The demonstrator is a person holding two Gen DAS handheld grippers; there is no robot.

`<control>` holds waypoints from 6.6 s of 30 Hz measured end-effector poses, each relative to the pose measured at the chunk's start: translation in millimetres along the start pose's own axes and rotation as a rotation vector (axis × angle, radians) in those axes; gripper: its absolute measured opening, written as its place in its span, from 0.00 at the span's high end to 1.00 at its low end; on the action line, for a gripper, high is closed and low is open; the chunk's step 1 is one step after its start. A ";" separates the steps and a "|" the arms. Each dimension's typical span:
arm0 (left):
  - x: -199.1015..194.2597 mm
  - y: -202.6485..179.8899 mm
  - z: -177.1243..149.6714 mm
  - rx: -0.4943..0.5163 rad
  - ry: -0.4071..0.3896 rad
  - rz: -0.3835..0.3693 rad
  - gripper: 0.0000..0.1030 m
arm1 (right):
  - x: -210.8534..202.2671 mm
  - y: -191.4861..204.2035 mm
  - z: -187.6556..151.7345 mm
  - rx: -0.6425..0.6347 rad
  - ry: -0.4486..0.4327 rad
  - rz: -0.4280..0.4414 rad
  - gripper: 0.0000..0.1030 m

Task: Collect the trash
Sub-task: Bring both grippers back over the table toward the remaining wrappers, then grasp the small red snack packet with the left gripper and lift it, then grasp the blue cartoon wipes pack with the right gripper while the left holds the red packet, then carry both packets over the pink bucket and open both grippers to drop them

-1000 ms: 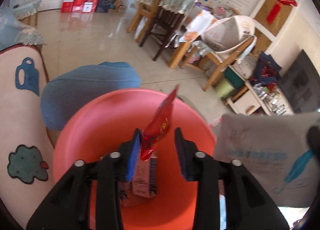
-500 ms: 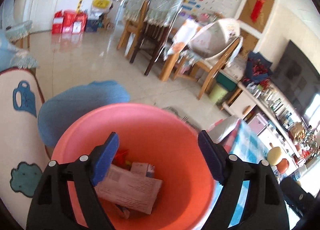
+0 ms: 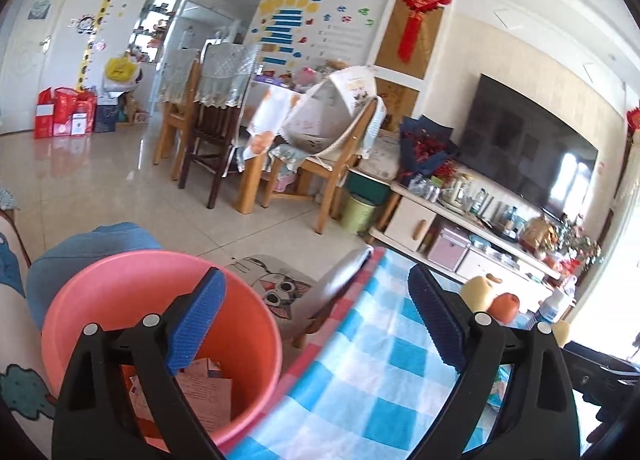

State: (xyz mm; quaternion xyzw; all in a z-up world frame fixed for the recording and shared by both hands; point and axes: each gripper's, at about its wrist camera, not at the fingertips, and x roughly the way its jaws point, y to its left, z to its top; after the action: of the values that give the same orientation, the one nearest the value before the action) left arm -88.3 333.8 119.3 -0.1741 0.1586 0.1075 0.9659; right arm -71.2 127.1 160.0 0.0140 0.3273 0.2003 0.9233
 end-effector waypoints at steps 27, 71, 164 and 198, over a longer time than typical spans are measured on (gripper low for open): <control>-30.4 -140.1 -61.3 0.316 0.164 -0.079 0.07 | -93.4 -101.2 -4.8 -0.012 -0.210 -0.257 0.05; 127.9 -270.0 -117.2 0.581 0.430 -0.270 0.07 | 3.3 -272.8 -17.9 0.214 0.094 -0.351 0.05; 58.6 -153.6 -99.9 0.238 0.538 -0.304 0.62 | 37.5 -114.6 -89.5 -0.049 0.349 0.050 0.30; 40.4 -82.9 -47.9 0.052 0.376 -0.194 0.61 | 44.5 -86.8 -89.9 -0.028 0.287 -0.115 0.61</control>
State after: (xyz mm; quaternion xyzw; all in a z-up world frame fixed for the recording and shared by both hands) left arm -41.9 246.3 87.9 -0.1805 0.3212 -0.0245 0.9293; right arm -63.3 54.7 49.1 -0.0465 0.4532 0.1517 0.8772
